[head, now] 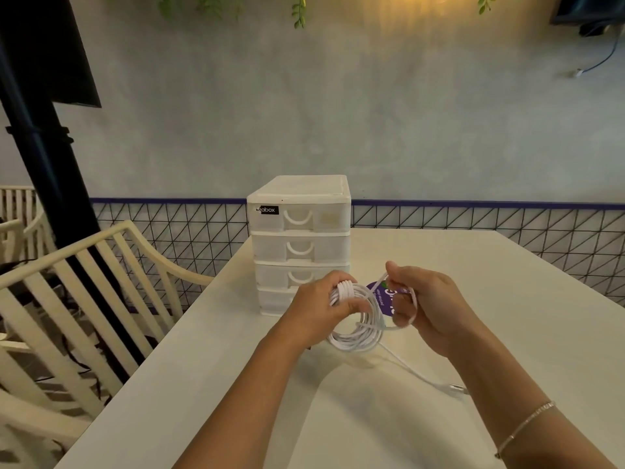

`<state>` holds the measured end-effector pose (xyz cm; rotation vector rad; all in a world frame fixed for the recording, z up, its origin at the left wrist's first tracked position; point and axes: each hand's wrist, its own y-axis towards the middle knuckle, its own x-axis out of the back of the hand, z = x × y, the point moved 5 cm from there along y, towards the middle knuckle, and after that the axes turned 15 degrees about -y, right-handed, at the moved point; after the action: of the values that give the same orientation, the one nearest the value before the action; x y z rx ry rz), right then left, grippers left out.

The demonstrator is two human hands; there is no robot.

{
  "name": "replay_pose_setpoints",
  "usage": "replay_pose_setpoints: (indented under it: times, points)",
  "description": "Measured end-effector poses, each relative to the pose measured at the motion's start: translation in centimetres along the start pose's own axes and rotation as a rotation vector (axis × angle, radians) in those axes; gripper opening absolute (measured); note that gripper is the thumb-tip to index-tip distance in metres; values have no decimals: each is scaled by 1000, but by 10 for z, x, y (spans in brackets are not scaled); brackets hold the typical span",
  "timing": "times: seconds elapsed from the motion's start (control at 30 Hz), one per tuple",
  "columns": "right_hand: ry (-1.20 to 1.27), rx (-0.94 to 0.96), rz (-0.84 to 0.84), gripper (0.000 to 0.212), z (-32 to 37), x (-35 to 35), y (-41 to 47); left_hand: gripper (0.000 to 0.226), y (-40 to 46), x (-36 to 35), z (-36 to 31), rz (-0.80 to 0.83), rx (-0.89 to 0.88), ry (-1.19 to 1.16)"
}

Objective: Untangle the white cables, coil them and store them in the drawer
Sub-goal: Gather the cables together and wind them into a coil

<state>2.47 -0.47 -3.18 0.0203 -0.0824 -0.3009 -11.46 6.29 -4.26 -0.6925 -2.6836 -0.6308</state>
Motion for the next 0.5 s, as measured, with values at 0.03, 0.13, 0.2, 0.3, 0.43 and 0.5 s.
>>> replay_pose_setpoints:
  times: [0.03,0.13,0.2,0.3,0.43,0.5]
  points:
    - [-16,-2,7,21,0,1,0,35,0,0,0,13,5,20]
    - [-374,82,-112,12,6,13,0,33,0,2,2,42,18,90]
    - [-868,221,-320,9,13,23,-1,31,1,1,5,81,38,136]
    - [-1210,328,-515,20,19,25,-7,31,-1,-3,5,128,72,196]
    - [-1355,303,-663,45,25,31,-14,33,-3,-3,5,181,91,249]
    - [-1390,254,-699,54,28,35,-15,35,-4,-6,5,216,100,253]
